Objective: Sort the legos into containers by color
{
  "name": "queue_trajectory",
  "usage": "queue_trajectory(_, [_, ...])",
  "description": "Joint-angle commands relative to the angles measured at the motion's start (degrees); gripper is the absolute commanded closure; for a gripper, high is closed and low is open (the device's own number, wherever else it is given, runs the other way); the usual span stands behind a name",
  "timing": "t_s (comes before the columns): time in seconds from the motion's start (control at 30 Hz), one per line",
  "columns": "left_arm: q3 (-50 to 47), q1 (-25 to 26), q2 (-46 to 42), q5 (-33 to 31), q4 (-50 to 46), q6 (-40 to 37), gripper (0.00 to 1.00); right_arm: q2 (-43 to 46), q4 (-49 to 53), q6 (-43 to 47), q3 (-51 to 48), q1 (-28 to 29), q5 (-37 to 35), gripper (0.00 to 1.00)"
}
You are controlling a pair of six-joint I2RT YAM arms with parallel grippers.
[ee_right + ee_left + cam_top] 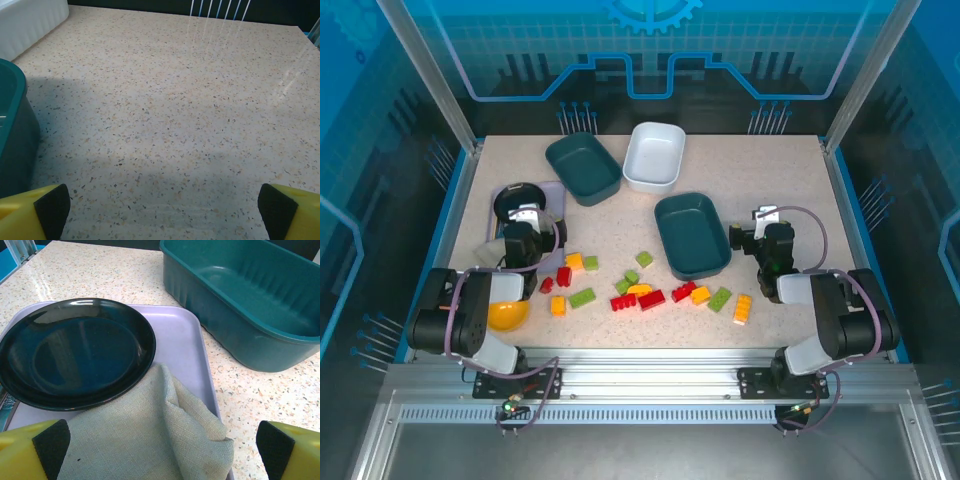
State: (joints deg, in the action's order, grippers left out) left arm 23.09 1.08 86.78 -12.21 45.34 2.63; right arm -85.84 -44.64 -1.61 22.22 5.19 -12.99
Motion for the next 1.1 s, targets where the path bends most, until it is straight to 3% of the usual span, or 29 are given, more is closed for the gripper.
queue_trajectory(0.0, [-0.43, 0.16, -0.13, -0.80, 1.43, 0.13, 0.01, -0.29, -1.50, 0.02, 1.06, -0.48, 0.47, 0.00])
queue_trajectory(0.73, [-0.21, 0.23, -0.80, -0.43, 0.96, 0.00, 0.01, -0.20, -1.60, -0.15, 0.88, -0.82, 1.41, 0.00])
queue_trajectory(0.8, [3.90, 1.32, -4.70, -1.21, -9.99, -0.99, 0.01, 3.09, 2.55, -0.15, 2.19, -0.92, 1.38, 0.00])
queue_trajectory(0.9, [11.84, 4.16, -11.37, -7.77, -25.04, 0.82, 0.01, 11.59, 16.66, -0.48, 7.34, 0.73, -5.83, 0.00])
queue_trajectory(0.97, [14.50, 7.04, -15.99, -10.42, -26.48, 2.33, 0.01, 17.82, 17.98, 1.62, 9.56, 2.37, -10.31, 0.00])
queue_trajectory(1.07, [22.51, 12.18, -20.38, -15.89, -30.35, 2.39, 0.01, 25.50, 26.21, 2.65, 20.39, 3.83, -12.17, 0.00])
